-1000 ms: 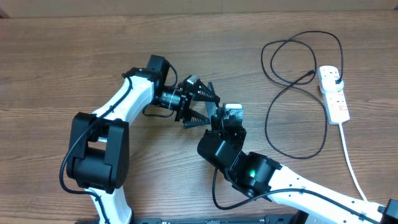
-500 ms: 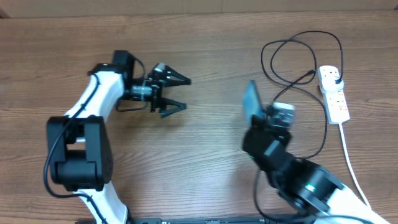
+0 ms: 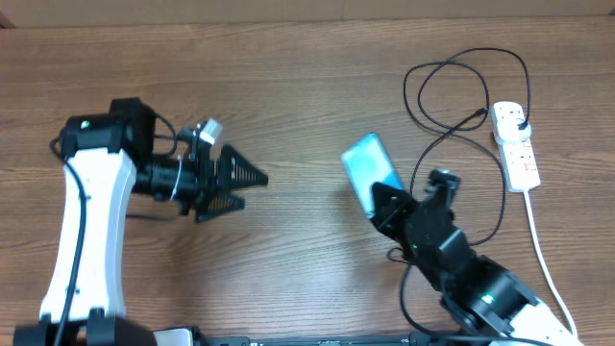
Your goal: Plug charger to phone and switch on socket
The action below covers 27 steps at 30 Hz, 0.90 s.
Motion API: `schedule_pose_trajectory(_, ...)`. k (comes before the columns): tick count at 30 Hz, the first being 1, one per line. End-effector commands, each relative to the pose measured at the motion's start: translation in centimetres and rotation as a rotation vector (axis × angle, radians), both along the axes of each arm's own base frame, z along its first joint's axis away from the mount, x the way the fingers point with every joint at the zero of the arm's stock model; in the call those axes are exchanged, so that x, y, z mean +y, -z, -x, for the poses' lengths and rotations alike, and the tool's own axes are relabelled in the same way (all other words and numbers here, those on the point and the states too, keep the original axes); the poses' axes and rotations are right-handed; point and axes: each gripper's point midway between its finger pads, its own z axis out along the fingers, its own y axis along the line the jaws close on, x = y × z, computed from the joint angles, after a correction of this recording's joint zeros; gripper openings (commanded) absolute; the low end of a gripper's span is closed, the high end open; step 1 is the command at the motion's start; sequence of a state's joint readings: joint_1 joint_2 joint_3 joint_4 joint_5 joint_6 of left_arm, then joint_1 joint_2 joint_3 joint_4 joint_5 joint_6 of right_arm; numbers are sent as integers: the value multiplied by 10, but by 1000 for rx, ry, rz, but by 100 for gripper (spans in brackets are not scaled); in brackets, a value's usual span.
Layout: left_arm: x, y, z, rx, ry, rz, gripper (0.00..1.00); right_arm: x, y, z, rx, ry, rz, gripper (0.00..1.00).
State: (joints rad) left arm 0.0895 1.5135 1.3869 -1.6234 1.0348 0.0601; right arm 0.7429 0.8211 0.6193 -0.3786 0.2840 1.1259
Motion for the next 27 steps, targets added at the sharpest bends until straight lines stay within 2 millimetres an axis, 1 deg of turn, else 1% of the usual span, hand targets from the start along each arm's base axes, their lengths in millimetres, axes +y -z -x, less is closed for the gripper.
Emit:
schedule_pose_trajectory(1, 16, 3, 25, -132, 82, -177, 97, 34, 21, 8, 88, -93, -206, 4)
schedule_pose_trajectory(4, 19, -1, 43, -190, 83, -228, 96, 46, 36, 9, 126, -112, -291, 4)
schedule_pose_trajectory(5, 20, -1, 48, -211, 82, -242, 96, 48, 40, 9, 130, -120, -295, 4)
schedule_pose_trajectory(6, 21, -1, 54, -232, 75, -258, 100, 49, 43, 9, 133, -123, -295, 4)
schedule_pose_trajectory(7, 22, -1, 58, -253, 60, -275, 100, 49, 47, 9, 142, -121, -288, 4)
schedule_pose_trajectory(9, 27, 6, 64, -285, -7, -330, 100, 50, 51, 9, 152, -119, -280, 4)
schedule_pose_trajectory(11, 37, 20, 64, -291, -120, -398, 100, 51, 52, 8, 151, -119, -281, 4)
schedule_pose_trajectory(13, 40, 31, 63, -304, -220, -407, 99, 52, 49, 7, 141, -122, -289, 4)
schedule_pose_trajectory(16, 30, 43, 56, -281, -351, -283, 99, 55, 42, 5, 121, -135, -311, 4)
schedule_pose_trajectory(18, 16, 49, 47, -249, -390, -137, 100, 58, 37, 5, 107, -146, -328, 4)
schedule_pose_trajectory(21, 0, 54, 34, -176, -411, 58, 100, 60, 30, 3, 94, -146, -361, 4)
schedule_pose_trajectory(24, -6, 61, 19, -67, -450, 195, 99, 62, 30, 4, 151, -113, -440, 4)
schedule_pose_trajectory(27, -9, 69, 7, 53, -492, 260, 100, 67, 30, 9, 217, -105, -511, 4)
